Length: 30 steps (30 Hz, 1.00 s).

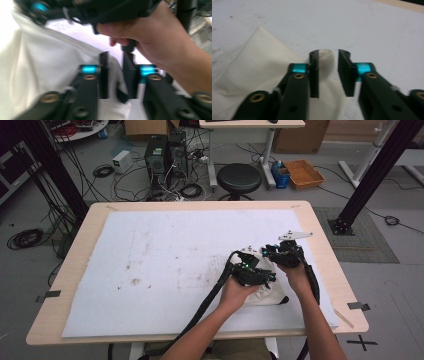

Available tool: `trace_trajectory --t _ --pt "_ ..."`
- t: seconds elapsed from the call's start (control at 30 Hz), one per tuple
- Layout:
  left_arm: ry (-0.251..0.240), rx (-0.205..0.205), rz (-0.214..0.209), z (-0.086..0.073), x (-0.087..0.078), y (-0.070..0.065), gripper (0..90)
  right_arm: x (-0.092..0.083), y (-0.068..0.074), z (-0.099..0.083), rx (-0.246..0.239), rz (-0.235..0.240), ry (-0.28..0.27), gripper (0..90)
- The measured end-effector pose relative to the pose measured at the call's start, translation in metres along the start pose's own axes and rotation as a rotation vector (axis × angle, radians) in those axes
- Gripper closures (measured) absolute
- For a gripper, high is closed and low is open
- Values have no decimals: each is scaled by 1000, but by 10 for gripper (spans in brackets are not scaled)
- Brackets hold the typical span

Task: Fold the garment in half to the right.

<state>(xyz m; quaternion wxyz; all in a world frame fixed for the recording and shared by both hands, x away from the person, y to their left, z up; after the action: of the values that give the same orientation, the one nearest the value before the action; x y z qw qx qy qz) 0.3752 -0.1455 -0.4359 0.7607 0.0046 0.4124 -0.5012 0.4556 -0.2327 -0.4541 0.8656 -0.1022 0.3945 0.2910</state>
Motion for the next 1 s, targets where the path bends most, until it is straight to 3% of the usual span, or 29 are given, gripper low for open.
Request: trace_trajectory --t 0.17,0.23,0.3,0.37,0.5,0.57,0.63,0.7,0.8,1.0 --pt "-118 63 162 8 -44 24 513 -22 -14 -14 62 -34 -36 546" --pt "-172 86 209 8 -67 36 447 -31 -17 -23 57 -45 -36 536" --pt "-217 116 260 4 -90 49 390 -39 -14 -34 55 -35 -23 529" --pt "-252 120 304 -2 -111 63 346 -43 -6 -47 46 -7 3 529" --pt "-260 100 339 -28 -141 90 327 -43 20 -73 -21 57 73 529" --pt "-247 82 357 -44 -151 102 327 -44 32 -82 -30 91 94 536" --pt "-232 68 373 -59 -160 112 327 -42 39 -88 -56 84 119 603" --pt "-227 49 391 -74 -169 121 327 -35 41 -97 -66 58 194 704" --pt "-218 27 411 -93 -181 131 327 -37 45 -98 -55 82 195 836" --pt "-250 -18 428 -114 -200 145 327 -63 54 -98 -72 70 139 856"
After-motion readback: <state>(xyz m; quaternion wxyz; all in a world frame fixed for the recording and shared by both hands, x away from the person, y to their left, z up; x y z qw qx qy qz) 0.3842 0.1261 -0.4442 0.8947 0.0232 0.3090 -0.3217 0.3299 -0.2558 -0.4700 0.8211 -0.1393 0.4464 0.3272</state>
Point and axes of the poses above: each handheld gripper's, and its own axes: x roughly forward along the jaws, z roughly out of its top, y roughly to its left, the point moved 8 cm from there along x, roughly forward along the jaws, and after that the axes turned 12 degrees about y, right-handed, at the moved point
